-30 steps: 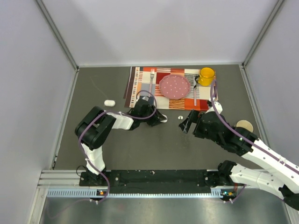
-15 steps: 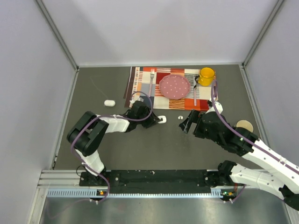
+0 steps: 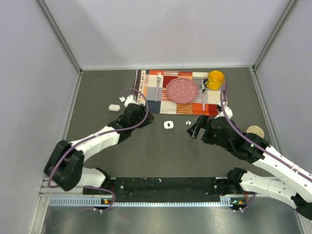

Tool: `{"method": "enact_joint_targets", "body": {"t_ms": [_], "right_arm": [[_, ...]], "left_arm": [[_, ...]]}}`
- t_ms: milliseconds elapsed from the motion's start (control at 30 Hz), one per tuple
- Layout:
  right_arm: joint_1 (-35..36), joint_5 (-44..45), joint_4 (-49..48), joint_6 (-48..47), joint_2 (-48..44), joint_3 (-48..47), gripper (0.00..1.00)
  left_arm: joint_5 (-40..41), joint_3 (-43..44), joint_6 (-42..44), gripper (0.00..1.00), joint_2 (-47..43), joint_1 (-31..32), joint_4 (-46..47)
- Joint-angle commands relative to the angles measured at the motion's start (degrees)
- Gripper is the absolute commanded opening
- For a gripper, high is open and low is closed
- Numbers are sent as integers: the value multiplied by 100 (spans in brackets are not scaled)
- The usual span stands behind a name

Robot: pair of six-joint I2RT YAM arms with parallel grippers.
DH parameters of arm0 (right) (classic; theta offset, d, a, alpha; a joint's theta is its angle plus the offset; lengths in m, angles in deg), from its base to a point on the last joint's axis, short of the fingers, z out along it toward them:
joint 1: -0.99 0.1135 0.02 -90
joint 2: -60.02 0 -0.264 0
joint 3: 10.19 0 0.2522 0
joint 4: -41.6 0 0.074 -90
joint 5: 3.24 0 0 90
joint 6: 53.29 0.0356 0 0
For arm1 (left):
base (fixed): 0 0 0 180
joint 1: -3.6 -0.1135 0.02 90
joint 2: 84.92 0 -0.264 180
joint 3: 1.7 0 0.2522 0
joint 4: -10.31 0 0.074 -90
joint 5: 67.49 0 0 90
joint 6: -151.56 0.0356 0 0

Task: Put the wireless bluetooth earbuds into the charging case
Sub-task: Pick up the charging case from the corner of the board.

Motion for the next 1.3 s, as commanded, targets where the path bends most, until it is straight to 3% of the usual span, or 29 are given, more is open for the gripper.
{"method": "enact_joint_targets", "body": {"t_ms": [0, 100, 267, 467, 667, 867, 1267], "right_arm": [[-40, 163, -36, -8, -103, -78, 99], [-40, 181, -36, 1, -94, -78, 99], [-31, 207, -36, -16, -76, -96, 99], [-40, 234, -36, -43, -59, -105, 99], [-40, 269, -36, -69, -41, -122, 99], [-49, 391, -36, -96, -32, -140, 99], [-93, 462, -44, -122, 90, -96, 99]], "left_arm": [[1516, 132, 613, 55, -948, -117, -568], [1984, 299, 508, 69, -1283, -493, -1193], [1641, 502, 191, 99, -1441, -1443, -1748], [1088, 994, 622, 99, -1003, -2244, -1915], [1440, 2022, 33, 99, -265, -2621, -3242], [-255, 2697, -257, 97, 710, -3790, -3742], [-117, 4702, -511, 99, 2784, -3844, -5437]]}}
